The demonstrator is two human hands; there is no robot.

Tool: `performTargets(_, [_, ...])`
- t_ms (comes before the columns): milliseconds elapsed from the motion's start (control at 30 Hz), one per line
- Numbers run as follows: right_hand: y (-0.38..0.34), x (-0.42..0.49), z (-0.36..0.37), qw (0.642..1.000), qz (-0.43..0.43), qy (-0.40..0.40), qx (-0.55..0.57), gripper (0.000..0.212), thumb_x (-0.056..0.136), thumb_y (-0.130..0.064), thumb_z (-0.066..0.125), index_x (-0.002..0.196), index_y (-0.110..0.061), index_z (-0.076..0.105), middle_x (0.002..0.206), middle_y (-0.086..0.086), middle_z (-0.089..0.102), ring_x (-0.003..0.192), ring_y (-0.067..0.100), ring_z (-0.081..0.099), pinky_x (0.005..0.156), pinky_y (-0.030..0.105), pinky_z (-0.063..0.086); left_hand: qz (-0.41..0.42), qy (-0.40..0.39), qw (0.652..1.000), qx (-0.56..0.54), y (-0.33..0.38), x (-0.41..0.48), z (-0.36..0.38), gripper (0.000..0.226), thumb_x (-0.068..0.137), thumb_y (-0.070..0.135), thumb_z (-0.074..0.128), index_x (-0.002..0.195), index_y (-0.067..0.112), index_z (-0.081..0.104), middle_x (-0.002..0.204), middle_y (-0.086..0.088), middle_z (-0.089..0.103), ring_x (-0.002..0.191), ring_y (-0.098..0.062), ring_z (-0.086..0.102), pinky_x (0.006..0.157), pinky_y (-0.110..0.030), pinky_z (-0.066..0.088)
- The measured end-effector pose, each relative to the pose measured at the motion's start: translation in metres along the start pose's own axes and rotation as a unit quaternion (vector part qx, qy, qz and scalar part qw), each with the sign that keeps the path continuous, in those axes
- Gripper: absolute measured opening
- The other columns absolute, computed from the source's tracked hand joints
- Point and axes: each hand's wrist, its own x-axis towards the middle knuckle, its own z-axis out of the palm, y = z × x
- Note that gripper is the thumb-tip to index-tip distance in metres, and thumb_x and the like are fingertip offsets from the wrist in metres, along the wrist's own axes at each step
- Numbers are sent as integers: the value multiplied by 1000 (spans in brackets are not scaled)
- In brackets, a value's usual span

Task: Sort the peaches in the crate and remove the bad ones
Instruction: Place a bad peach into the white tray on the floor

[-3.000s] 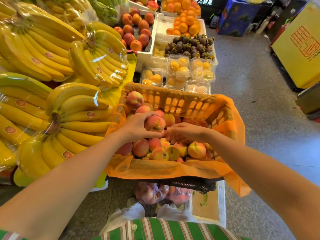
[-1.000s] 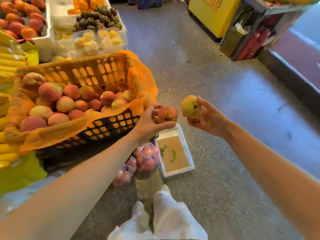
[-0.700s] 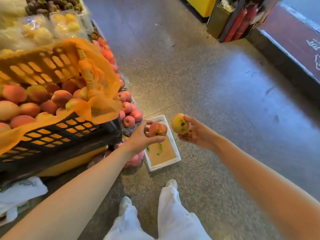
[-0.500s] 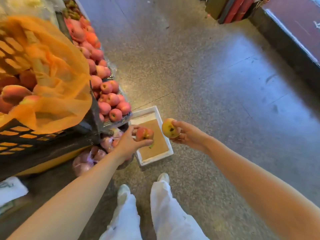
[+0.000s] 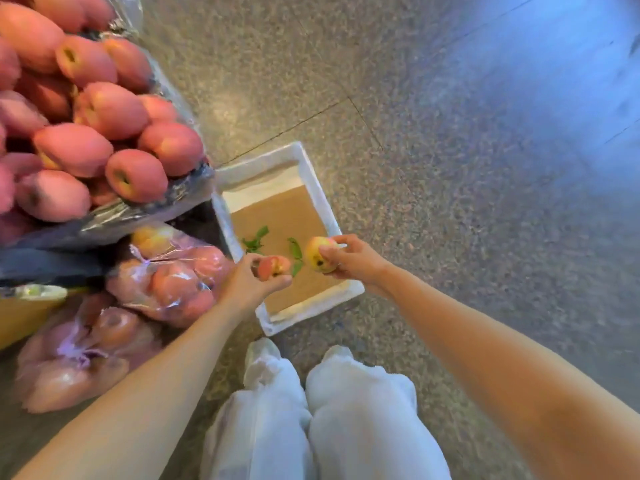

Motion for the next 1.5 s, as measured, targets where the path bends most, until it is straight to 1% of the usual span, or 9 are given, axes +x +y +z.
performTargets(67, [31, 54, 1, 1000, -1, 5, -17, 51, 89, -32, 68, 130, -10, 48, 113, 14, 60, 89, 25, 66, 80, 35, 58, 2, -2, 999, 43, -29, 49, 23, 76, 48, 61, 82, 108, 23, 56, 101, 1, 65, 92, -20, 62, 85, -38, 51])
performTargets(233, [94, 172, 4, 996, 16, 6, -86, 53, 90, -31, 66, 133, -7, 45, 117, 19, 58, 93, 29, 65, 85, 47, 57, 14, -7, 991, 136, -92, 149, 73, 63, 63, 52, 83, 112, 26, 53, 104, 6, 61, 92, -18, 59, 78, -32, 47])
performTargets(367, [116, 230, 6, 989, 17, 1, -148, 58, 91, -37, 64, 138, -11, 42, 118, 9, 52, 106, 27, 61, 86, 41, 57, 26, -23, 981, 192, -127, 202, 94, 64, 60, 52, 84, 109, 26, 53, 105, 4, 63, 91, -19, 60, 75, -33, 48])
performTargets(600, [131, 265, 17, 978, -8, 41, -206, 56, 88, -44, 64, 134, -17, 46, 125, 7, 58, 110, 27, 59, 92, 48, 53, 31, -6, 966, 257, -144, 230, 106, 67, 64, 51, 81, 115, 23, 49, 114, -3, 57, 98, -25, 57, 78, -37, 48])
performTargets(733, [127, 258, 21, 971, -4, 62, -231, 56, 88, -39, 65, 135, -17, 44, 130, 9, 57, 105, 27, 60, 90, 46, 53, 14, -25, 957, 289, -134, 223, 113, 74, 78, 46, 73, 136, 16, 37, 134, -13, 45, 116, -32, 53, 89, -40, 45])
performTargets(900, [104, 203, 18, 978, 8, 74, -197, 57, 91, -36, 63, 138, -11, 43, 135, 11, 51, 114, 29, 57, 78, 36, 54, -5, -38, 954, 298, -97, 174, 95, 69, 86, 39, 67, 141, 13, 36, 138, -14, 40, 121, -32, 49, 96, -39, 42])
performTargets(1133, [13, 43, 12, 986, -54, 55, -146, 24, 96, -23, 55, 114, -9, 62, 106, 10, 68, 96, 26, 66, 87, 43, 54, 49, -15, 981, 185, 11, 41, 42, 9, 90, 24, 60, 98, 23, 63, 105, 2, 67, 96, -18, 61, 84, -34, 49])
performTargets(1333, [-92, -122, 3, 983, -104, 42, -144, 16, 97, -25, 53, 98, -12, 62, 89, 8, 69, 82, 23, 66, 79, 41, 55, 101, 41, 983, 150, 134, -94, -18, 12, 91, 24, 58, 97, 22, 68, 92, 6, 67, 88, -15, 60, 73, -29, 44])
performTargets(1500, [-183, -245, 4, 970, -168, 38, -172, 12, 97, -24, 54, 92, -16, 61, 86, 7, 70, 77, 18, 65, 79, 40, 55, 143, 82, 981, 99, 211, -193, -78, 8, 88, 22, 59, 88, 27, 65, 89, 2, 70, 84, -20, 64, 79, -39, 51])
